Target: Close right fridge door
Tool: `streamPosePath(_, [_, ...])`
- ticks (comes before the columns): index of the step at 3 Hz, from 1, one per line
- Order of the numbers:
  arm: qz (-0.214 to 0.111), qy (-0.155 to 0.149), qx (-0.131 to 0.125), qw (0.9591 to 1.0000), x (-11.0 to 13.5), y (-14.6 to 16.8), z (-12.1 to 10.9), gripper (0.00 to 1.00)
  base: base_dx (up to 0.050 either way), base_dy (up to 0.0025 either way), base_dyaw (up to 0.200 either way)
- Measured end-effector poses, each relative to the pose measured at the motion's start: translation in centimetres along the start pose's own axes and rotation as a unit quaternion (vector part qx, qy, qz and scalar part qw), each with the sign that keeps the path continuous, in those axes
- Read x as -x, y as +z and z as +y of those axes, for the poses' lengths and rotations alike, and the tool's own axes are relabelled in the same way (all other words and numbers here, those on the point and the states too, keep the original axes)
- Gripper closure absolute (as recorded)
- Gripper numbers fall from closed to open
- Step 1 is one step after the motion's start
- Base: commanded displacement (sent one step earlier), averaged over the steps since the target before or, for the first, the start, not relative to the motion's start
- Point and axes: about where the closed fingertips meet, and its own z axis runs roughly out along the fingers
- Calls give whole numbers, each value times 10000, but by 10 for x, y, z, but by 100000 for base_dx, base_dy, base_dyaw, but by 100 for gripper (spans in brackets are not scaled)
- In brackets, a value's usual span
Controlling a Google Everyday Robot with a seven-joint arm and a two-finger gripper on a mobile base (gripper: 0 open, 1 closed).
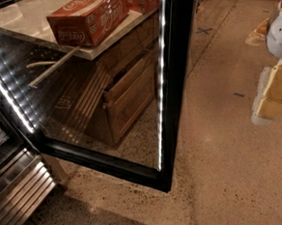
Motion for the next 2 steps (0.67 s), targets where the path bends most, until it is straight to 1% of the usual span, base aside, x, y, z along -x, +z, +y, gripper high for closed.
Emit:
streamPosePath(1, [0, 0, 0, 10000, 0, 0, 0, 0, 0, 0, 0])
streamPosePath(2, [0, 0, 0, 10000, 0, 0, 0, 18, 0, 0, 0])
